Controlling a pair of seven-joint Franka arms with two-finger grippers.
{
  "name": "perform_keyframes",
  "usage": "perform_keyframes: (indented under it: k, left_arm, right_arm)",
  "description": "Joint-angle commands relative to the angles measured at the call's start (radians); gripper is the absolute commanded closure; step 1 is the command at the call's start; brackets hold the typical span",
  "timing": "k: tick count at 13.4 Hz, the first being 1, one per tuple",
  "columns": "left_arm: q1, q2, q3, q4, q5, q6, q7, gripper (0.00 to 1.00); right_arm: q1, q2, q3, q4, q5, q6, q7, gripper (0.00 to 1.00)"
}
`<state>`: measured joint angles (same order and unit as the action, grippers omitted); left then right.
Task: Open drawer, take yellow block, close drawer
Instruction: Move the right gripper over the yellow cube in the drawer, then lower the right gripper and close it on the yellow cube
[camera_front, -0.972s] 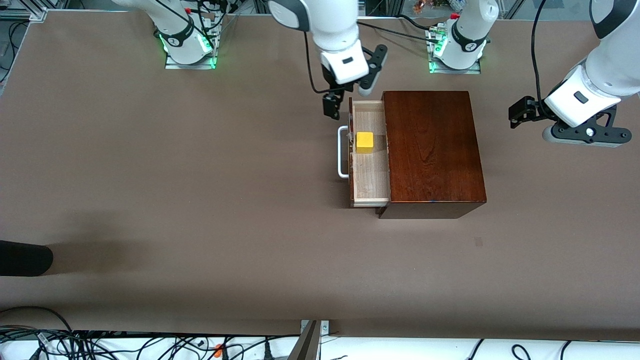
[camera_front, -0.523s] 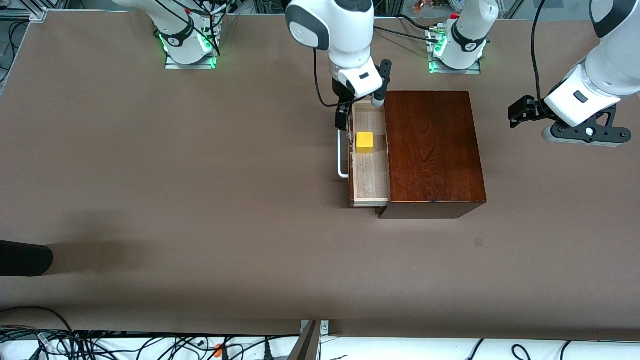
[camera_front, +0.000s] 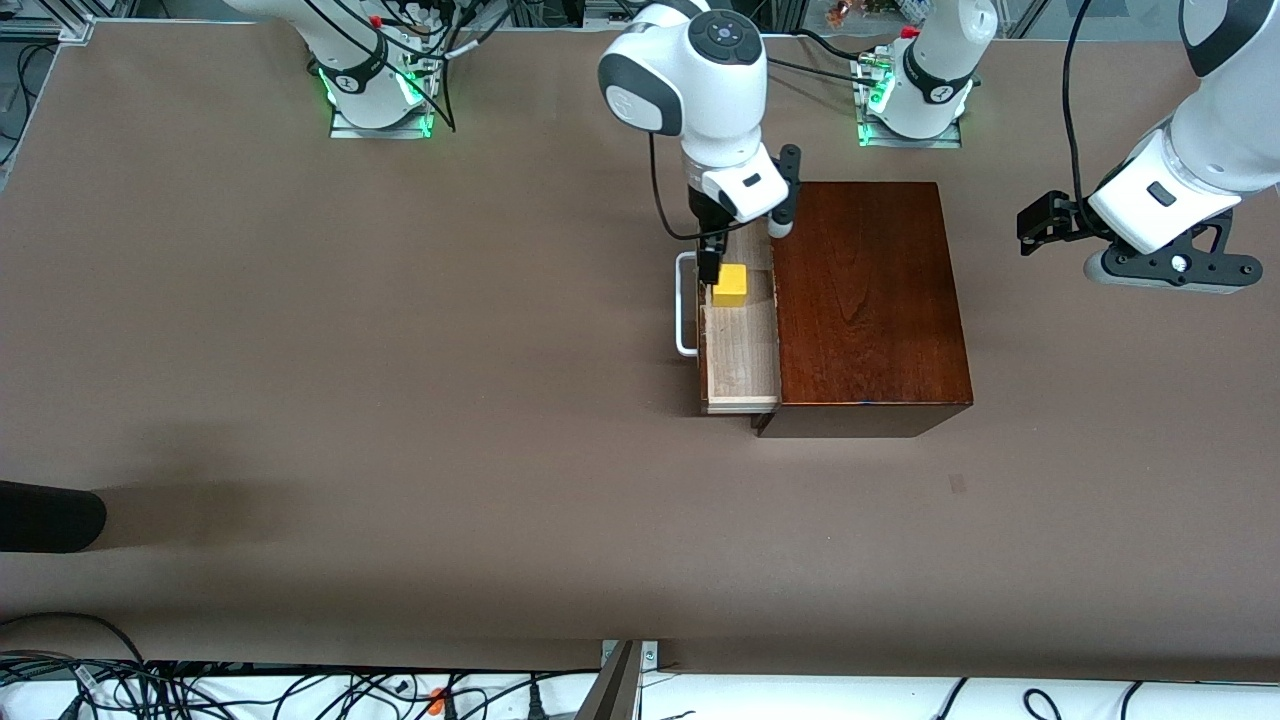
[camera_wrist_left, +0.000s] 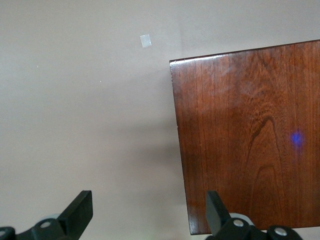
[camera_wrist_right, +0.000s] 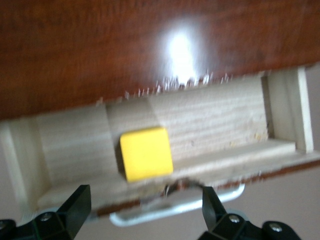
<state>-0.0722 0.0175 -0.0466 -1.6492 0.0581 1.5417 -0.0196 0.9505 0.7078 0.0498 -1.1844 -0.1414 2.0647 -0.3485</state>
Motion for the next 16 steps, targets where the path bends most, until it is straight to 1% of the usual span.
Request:
perform_keyframes:
  k: [1,5,14,16]
  left_arm:
    - [-0.001,0.002,0.005,0.014,-0.026,-0.014,-0.008,0.0]
    - [-0.005,0.006,0.005,0.016,-0.026,-0.014,-0.008,0.0]
    - [-0.006,0.006,0.005,0.016,-0.026,-0.017,-0.008,0.0]
    - [-0.006,0.006,0.005,0.016,-0.026,-0.017,-0.008,0.0]
  right_arm:
    - [0.011,0.108,-0.01,0.127,-0.017,0.023,-0.014,0.01]
    - [0.011,0.119,-0.008,0.117,-0.015,0.014,-0.066,0.01]
    - [0.008,0.157,-0.01,0.115,-0.015,0.006,-0.092,0.01]
    - [0.007,0.162,-0.01,0.115,-0.017,0.005,-0.099,0.03]
